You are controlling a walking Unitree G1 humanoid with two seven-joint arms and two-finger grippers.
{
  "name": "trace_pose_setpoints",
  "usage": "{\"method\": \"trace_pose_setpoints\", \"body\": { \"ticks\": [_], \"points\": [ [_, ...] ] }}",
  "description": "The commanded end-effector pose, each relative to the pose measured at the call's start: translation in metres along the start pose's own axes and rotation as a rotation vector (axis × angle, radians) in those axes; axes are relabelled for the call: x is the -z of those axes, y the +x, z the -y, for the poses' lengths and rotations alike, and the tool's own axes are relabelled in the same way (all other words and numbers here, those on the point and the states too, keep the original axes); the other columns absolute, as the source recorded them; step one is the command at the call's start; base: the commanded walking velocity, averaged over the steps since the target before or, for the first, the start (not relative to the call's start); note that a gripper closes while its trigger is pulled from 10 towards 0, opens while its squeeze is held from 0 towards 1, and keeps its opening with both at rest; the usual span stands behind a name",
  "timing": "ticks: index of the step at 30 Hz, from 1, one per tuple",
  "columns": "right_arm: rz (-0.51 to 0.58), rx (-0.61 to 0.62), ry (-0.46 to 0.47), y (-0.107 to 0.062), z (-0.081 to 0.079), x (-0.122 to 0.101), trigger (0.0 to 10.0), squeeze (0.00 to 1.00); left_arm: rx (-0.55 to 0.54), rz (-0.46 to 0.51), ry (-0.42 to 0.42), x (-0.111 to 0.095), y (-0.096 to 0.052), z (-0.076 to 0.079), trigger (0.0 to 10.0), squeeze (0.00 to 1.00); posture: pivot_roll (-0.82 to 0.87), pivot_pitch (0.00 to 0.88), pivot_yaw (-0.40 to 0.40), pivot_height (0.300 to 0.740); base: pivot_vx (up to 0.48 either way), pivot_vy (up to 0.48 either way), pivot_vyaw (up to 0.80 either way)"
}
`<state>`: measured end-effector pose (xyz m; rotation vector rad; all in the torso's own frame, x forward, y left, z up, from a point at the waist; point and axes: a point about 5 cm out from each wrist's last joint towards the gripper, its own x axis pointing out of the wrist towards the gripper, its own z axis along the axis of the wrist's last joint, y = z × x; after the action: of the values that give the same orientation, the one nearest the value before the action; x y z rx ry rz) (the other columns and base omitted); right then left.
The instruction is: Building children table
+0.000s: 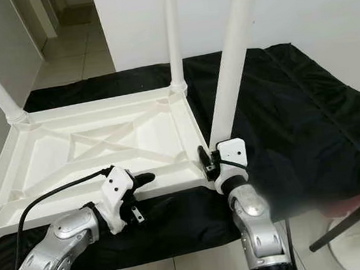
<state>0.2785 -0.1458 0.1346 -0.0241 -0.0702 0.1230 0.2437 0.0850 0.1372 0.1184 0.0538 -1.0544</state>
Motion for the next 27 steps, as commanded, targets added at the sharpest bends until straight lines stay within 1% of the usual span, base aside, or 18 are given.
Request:
{"method": "trace_pose_setpoints", "body": {
  "ticks": [1, 2, 3, 4, 6, 7, 8, 9, 17, 18, 20, 21, 23, 24, 26, 27],
  "points": [
    [-0.076, 0.225, 0.007, -0.008, 0.003, 0.016, 10.0, 0.00, -0.009, 0.001, -0.018, 0.002, 0.002, -0.001, 10.0, 0.00, -0.10, 0.000, 0.036, 0.740, 0.000, 0.000, 0.00],
    [-0.076, 0.225, 0.007, -0.008, 0.003, 0.016, 10.0, 0.00, -0.009, 0.001, -0.018, 0.002, 0.002, -0.001, 10.0, 0.00, -0.10, 0.000, 0.036, 0.740, 0.000, 0.000, 0.00],
    [-0.080, 0.290, 0.020, -0.009, 0.004, 0.015, 10.0, 0.00, -0.013, 0.005, -0.017, 0.001, 0.002, -0.001, 10.0, 0.00, -0.09, 0.000, 0.035, 0.740, 0.000, 0.000, 0.00],
    [-0.083, 0.327, 0.030, -0.010, 0.004, 0.015, 10.0, 0.00, -0.016, 0.006, -0.015, 0.001, 0.002, -0.001, 10.0, 0.00, -0.09, 0.000, 0.035, 0.740, 0.000, 0.000, 0.00],
    [-0.087, 0.352, 0.040, -0.010, 0.004, 0.015, 10.0, 0.00, -0.019, 0.006, -0.013, 0.001, 0.002, -0.001, 10.0, 0.00, -0.09, 0.000, 0.035, 0.740, 0.000, 0.000, 0.00],
    [-0.087, 0.352, 0.040, -0.010, 0.004, 0.015, 10.0, 0.00, -0.019, 0.006, -0.013, 0.001, 0.002, -0.001, 10.0, 0.00, -0.09, 0.000, 0.035, 0.740, 0.000, 0.000, 0.00],
    [-0.091, 0.358, 0.050, -0.009, 0.000, 0.015, 10.0, 0.00, -0.026, 0.004, -0.013, 0.002, 0.002, -0.001, 10.0, 0.00, -0.09, 0.000, 0.039, 0.740, 0.000, 0.000, 0.00],
    [-0.093, 0.356, 0.048, -0.008, -0.002, 0.016, 10.0, 0.00, -0.028, 0.001, -0.009, 0.002, 0.002, -0.002, 10.0, 0.00, -0.09, 0.000, 0.039, 0.740, 0.000, 0.000, 0.00],
    [-0.092, 0.371, 0.032, -0.007, 0.002, 0.015, 10.0, 0.00, -0.038, -0.003, 0.008, 0.001, 0.001, -0.005, 10.0, 0.00, -0.09, 0.000, 0.037, 0.740, 0.000, 0.000, 0.00],
    [-0.068, 0.343, 0.051, -0.007, 0.002, 0.012, 10.0, 1.00, -0.045, -0.002, 0.014, 0.000, 0.001, -0.007, 10.0, 0.00, -0.08, 0.000, 0.036, 0.740, 0.000, 0.000, 0.00],
    [-0.038, 0.287, 0.056, -0.005, 0.003, 0.008, 10.0, 1.00, -0.082, -0.012, 0.029, 0.000, 0.000, -0.011, 10.0, 0.00, -0.08, 0.000, 0.030, 0.740, 0.000, 0.000, 0.00],
    [-0.038, 0.287, 0.056, -0.005, 0.003, 0.008, 10.0, 1.00, -0.082, -0.012, 0.029, 0.000, 0.000, -0.011, 10.0, 0.00, -0.08, 0.000, 0.030, 0.740, 0.000, 0.000, 0.00],
    [-0.025, 0.241, 0.043, -0.001, 0.006, 0.005, 10.0, 1.00, -0.105, -0.019, 0.038, 0.000, 0.000, -0.014, 10.0, 0.00, -0.08, 0.000, 0.029, 0.740, 0.000, 0.000, 0.00],
    [-0.024, 0.202, 0.038, 0.000, 0.007, 0.004, 10.0, 0.00, -0.110, -0.021, 0.035, 0.000, 0.001, -0.014, 10.0, 0.00, -0.07, 0.000, 0.023, 0.740, 0.000, 0.000, 0.00],
    [-0.026, 0.179, 0.034, 0.000, 0.007, 0.004, 10.0, 0.00, -0.112, -0.022, 0.033, 0.000, 0.001, -0.014, 10.0, 0.00, -0.07, 0.000, 0.023, 0.740, 0.000, 0.000, 0.00],
    [-0.017, 0.135, 0.040, 0.000, 0.006, 0.003, 10.0, 0.00, -0.107, -0.019, 0.023, 0.000, 0.001, -0.012, 10.0, 0.00, -0.07, 0.000, 0.017, 0.740, 0.000, 0.000, 0.00]
  ]
}}
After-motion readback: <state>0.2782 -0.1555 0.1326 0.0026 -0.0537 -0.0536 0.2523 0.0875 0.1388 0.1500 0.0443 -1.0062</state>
